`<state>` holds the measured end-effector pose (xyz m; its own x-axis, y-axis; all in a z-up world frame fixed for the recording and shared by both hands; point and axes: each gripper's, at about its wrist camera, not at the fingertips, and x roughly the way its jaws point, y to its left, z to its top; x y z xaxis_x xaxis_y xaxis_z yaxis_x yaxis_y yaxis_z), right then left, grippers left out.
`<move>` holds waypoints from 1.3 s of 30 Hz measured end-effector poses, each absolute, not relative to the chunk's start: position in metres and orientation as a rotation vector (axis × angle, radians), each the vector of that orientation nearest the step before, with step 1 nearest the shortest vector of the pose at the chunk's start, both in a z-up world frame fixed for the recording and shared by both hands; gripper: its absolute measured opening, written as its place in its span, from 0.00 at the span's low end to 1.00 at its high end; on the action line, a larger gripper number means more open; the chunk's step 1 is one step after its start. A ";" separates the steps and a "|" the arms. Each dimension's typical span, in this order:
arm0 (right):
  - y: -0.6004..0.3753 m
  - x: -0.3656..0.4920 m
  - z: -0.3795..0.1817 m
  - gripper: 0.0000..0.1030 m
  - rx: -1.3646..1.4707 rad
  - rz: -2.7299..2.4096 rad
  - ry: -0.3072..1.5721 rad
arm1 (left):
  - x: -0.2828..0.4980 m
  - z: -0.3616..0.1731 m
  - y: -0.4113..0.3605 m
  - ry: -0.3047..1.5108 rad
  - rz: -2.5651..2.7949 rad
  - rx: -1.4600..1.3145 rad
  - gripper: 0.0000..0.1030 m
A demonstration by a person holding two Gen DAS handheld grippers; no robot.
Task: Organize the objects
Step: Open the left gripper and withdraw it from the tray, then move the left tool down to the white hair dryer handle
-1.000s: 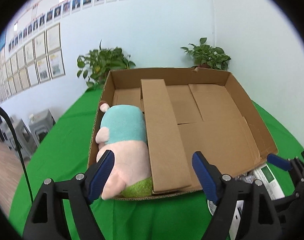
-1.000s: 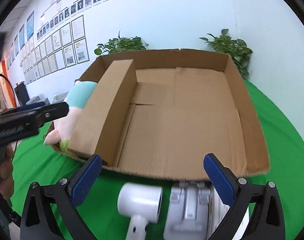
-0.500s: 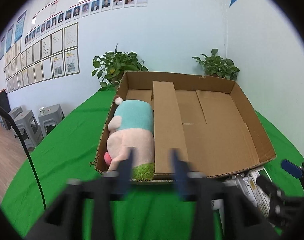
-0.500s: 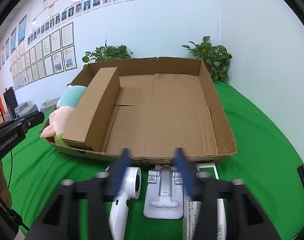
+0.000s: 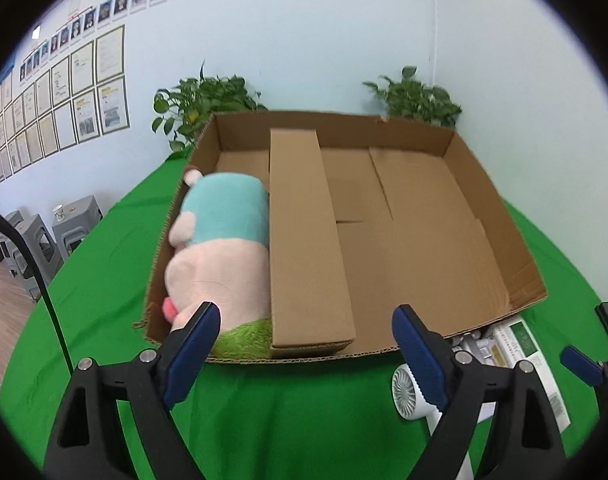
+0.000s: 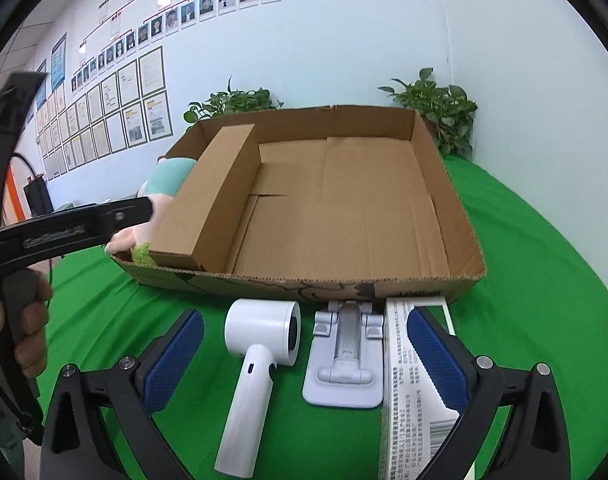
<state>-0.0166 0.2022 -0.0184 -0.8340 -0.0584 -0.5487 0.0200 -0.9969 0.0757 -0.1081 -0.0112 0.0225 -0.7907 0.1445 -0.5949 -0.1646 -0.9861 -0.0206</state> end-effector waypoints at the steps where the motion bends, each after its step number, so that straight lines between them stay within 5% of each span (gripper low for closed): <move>1: 0.202 -0.016 -0.021 0.99 0.902 -2.959 -0.112 | -0.113 0.019 -0.007 0.065 2.827 -0.950 0.85; 6: 0.203 -0.013 -0.026 0.99 0.921 -2.941 -0.122 | -0.137 -0.007 0.016 0.300 2.893 -1.035 0.83; 10: 0.205 -0.012 -0.030 0.99 0.935 -2.934 -0.136 | -0.138 -0.019 0.014 0.268 2.850 -1.081 0.60; 27: 0.180 -0.011 -0.054 0.99 0.992 -2.835 -0.132 | -0.131 -0.014 0.004 0.237 2.833 -1.123 0.69; 39: 0.151 -0.010 -0.074 0.65 1.000 -2.752 0.019 | -0.087 -0.001 -0.032 0.036 2.715 -1.093 0.73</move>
<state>-0.0104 0.1511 -0.0744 -0.7467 -0.1947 -0.6360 0.2036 -0.9772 0.0601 -0.0871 -0.0318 -0.0007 -0.7012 0.1884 -0.6876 -0.2065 -0.9768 -0.0571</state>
